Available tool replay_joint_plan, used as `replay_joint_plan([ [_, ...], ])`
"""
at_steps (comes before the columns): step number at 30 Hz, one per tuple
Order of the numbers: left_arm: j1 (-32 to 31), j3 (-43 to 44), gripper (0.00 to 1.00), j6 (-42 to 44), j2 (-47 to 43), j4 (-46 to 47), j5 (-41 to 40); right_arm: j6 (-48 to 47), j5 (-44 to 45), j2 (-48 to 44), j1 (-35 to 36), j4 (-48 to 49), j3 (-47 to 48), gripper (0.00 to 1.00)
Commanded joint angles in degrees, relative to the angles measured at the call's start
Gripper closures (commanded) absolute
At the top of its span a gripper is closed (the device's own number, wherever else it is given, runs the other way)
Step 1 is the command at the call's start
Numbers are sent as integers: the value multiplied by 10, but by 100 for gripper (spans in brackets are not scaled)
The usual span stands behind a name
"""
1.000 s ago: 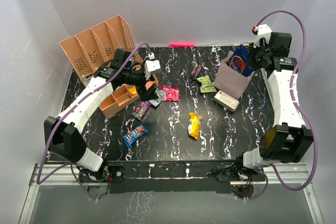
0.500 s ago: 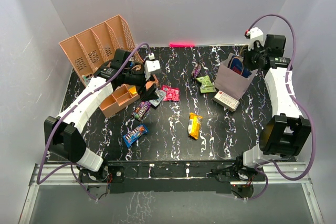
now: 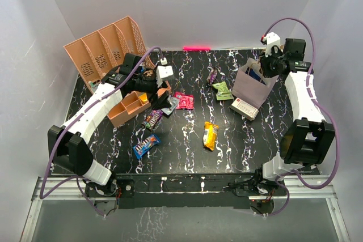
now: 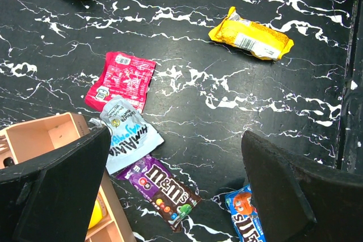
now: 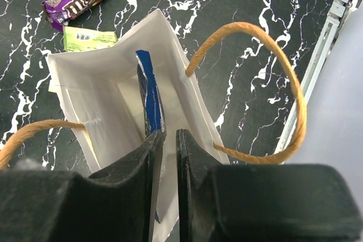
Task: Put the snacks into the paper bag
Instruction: Place the snack in the paper bag, then pick up the snack from the center of the board.
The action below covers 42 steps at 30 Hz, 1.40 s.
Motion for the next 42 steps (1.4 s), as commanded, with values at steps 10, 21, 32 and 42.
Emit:
replay_joint_plan([
  [10,3,-14,2,-47,-13,27,-56,50,-33,-57,1,-38,52,60],
  [21,3,-111,2,-16,-73,-58,-172,84,-85,-112,3,-87,103,31],
  [32,2,-296,2,14,-188,-130,-265,121,-161,-134,54,-72,76,30],
  [42,-27,-354,2,-57,-195,-68,-289,116,-130,-151,60,-60,44,30],
])
